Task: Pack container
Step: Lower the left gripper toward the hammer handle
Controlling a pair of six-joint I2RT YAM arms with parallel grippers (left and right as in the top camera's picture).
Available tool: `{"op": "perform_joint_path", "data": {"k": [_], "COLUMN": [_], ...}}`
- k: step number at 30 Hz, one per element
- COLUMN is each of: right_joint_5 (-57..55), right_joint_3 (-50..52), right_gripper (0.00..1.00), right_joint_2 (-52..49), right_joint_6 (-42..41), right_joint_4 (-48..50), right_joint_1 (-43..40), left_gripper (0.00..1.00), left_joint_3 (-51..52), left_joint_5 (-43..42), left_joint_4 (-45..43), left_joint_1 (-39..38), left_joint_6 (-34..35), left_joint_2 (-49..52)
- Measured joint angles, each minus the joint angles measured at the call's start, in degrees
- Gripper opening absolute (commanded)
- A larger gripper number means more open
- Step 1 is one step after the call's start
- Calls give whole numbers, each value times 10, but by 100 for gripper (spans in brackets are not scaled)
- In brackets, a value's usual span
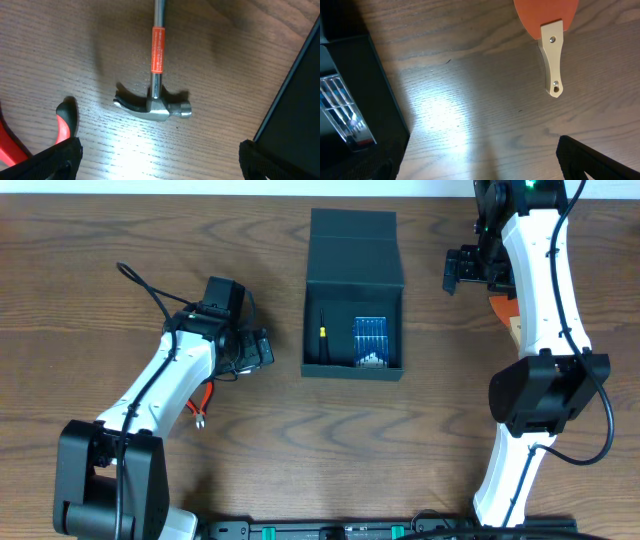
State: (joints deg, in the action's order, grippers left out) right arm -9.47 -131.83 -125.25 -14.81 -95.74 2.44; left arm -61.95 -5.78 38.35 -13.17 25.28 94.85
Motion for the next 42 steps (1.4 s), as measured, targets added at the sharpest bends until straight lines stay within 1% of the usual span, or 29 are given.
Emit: {"op": "perform_joint_path", "data": {"k": [5, 8, 15, 22, 26, 32, 42], "right_joint_5": [0, 0, 0, 0, 0, 0, 0], "right_joint_3": [0, 0, 0, 0, 0, 0, 0], "right_gripper": [99, 99, 99, 99, 99, 99, 99], "right_joint_2": [0, 0, 0, 0, 0, 0, 0], "right_joint_6": [0, 0, 0, 0, 0, 0, 0], "right_joint_4": [0, 0, 0, 0, 0, 0, 0], "right_joint_1": [0, 0, 0, 0, 0, 0, 0], "left_gripper": [99, 99, 99, 99, 99, 100, 99], "left_joint_3": [0, 0, 0, 0, 0, 0, 0], "left_joint_5": [1, 2, 1, 0, -2, -5, -5], "left_joint_4": [-2, -2, -1, -21, -27, -42, -47], "left_joint_1": [0, 0, 0, 0, 0, 0, 0], "left_joint_6": [0, -4, -44, -88, -101, -99, -70], "left_joint_2": [4, 24, 89, 91, 91, 91, 91]}}
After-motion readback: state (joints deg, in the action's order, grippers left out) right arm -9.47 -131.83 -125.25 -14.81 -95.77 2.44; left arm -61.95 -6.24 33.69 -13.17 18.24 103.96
